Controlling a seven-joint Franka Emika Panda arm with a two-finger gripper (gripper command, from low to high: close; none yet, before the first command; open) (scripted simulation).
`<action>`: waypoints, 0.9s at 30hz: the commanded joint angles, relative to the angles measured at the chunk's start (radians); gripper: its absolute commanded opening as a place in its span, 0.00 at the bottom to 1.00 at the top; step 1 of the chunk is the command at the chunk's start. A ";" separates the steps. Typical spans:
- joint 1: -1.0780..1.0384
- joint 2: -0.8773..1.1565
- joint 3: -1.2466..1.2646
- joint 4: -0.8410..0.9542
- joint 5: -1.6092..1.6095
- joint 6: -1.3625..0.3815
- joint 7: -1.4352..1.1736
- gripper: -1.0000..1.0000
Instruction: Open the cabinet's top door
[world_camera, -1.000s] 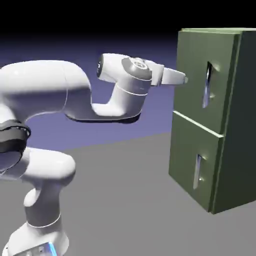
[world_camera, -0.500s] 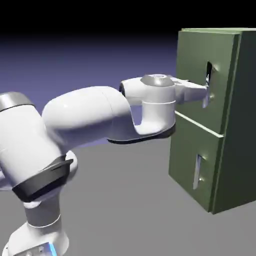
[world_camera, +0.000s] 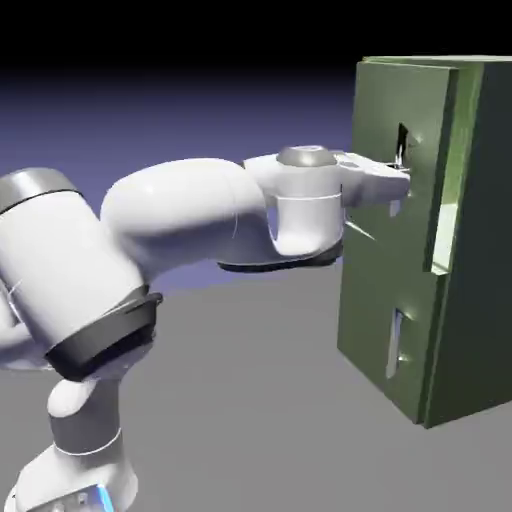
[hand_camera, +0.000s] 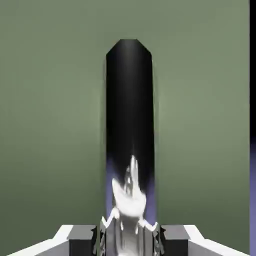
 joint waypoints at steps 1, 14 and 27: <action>-0.017 0.003 0.030 -0.027 0.024 -0.045 0.004 0.00; -0.064 0.097 0.391 -0.205 0.389 -0.610 0.075 0.00; -0.444 0.318 0.770 -0.180 0.505 -0.549 0.284 0.00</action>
